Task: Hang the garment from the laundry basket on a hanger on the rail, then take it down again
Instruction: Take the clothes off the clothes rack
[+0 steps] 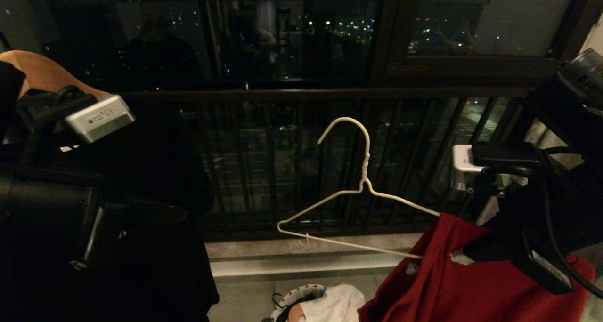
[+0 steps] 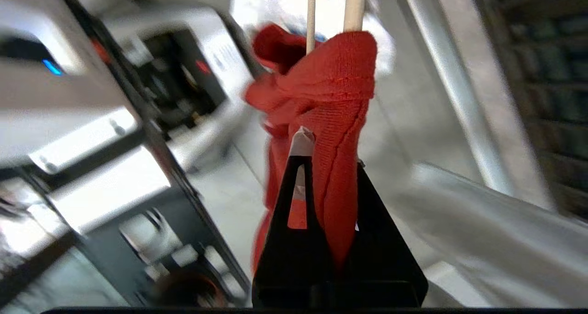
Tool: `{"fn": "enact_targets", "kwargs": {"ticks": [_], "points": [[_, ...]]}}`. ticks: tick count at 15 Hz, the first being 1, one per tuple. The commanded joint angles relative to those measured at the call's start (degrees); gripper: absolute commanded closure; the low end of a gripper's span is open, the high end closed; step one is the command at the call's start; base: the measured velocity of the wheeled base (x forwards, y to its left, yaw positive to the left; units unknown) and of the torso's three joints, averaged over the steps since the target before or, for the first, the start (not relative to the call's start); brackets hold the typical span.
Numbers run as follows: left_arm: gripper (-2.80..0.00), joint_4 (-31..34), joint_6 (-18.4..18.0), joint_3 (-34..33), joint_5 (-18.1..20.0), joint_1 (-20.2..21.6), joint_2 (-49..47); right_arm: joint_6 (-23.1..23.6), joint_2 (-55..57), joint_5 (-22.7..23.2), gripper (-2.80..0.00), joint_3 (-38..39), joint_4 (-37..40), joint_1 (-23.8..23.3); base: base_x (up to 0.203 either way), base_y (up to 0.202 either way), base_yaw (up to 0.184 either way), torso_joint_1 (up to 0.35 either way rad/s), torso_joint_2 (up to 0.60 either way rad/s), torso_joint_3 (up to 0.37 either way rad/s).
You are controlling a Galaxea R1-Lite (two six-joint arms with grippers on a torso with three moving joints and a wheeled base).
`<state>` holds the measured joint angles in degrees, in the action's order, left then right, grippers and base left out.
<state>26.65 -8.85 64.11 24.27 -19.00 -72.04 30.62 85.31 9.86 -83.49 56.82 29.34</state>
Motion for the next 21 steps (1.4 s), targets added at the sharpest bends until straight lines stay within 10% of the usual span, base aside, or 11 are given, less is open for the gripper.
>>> {"fn": "enact_targets", "kwargs": {"ticks": [1,7,13,21], "points": [[0.0,-6.3,-1.87,-5.85,2.48,0.98,-1.88,1.72,0.4,-1.46,0.0,-2.75,2.45,0.01,0.0,0.0,0.0,0.0,0.0,0.0],[0.0,-26.4,-3.55,-18.04,17.74,3.03,-2.06,7.94,-0.35,-2.48,0.0,-10.36,11.52,0.02,0.0,0.0,0.0,0.0,0.0,0.0],[0.0,-38.07,-3.65,-22.47,48.76,18.61,-5.45,13.05,-3.01,-1.31,0.0,-14.44,15.95,2.52,0.0,0.0,0.0,0.0,0.0,0.0],[0.0,-38.34,-3.81,-22.98,50.7,18.12,-5.68,12.8,-0.57,3.04,0.0,-14.51,13.59,13.1,0.0,0.0,0.0,0.0,0.0,0.0]]}}
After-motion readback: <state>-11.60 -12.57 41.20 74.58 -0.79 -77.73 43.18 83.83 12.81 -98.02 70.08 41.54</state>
